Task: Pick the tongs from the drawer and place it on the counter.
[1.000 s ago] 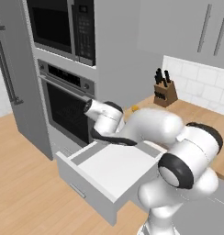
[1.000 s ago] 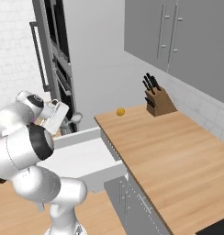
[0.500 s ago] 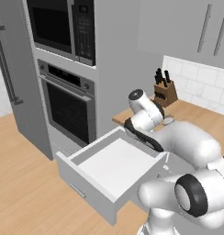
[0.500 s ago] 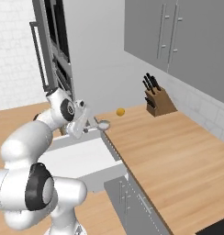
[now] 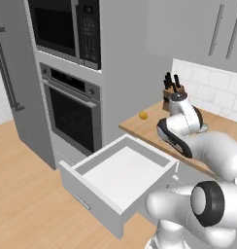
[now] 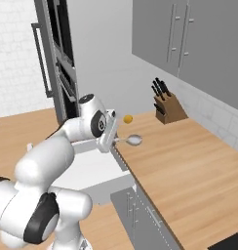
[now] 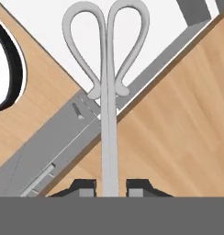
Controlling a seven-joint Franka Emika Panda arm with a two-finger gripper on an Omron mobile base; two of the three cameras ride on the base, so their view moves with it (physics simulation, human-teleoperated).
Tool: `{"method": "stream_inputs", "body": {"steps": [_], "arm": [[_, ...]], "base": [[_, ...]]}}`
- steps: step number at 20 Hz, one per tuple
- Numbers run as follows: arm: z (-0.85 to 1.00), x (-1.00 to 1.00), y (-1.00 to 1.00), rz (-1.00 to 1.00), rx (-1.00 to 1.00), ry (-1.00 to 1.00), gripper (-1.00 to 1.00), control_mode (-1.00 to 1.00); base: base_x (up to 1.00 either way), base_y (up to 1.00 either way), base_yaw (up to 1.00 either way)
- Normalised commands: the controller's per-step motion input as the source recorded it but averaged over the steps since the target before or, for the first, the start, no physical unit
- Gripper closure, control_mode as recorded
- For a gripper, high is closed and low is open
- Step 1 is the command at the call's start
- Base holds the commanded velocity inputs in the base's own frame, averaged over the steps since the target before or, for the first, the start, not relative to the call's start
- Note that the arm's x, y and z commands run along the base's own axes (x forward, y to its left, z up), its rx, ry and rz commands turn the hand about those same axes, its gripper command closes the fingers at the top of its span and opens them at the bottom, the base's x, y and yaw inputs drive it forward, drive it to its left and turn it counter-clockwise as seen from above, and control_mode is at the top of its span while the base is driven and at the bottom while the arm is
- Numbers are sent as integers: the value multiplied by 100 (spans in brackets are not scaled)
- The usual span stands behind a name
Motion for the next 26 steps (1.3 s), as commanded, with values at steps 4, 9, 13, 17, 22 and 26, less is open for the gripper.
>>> {"method": "stream_inputs", "body": {"steps": [4,9,13,17,22,26], "arm": [[0,19,-100,-3,9,13,100,-100],[-5,6,-100,0,12,3,100,-100],[-38,1,-91,0,19,0,100,-100],[-49,15,-73,0,16,0,100,-100],[-54,18,-51,0,12,0,100,-100],[-67,16,-17,0,7,0,100,-100]], "base": [[0,0,0],[0,0,0],[0,0,0],[0,0,0],[0,0,0],[0,0,0]]}}
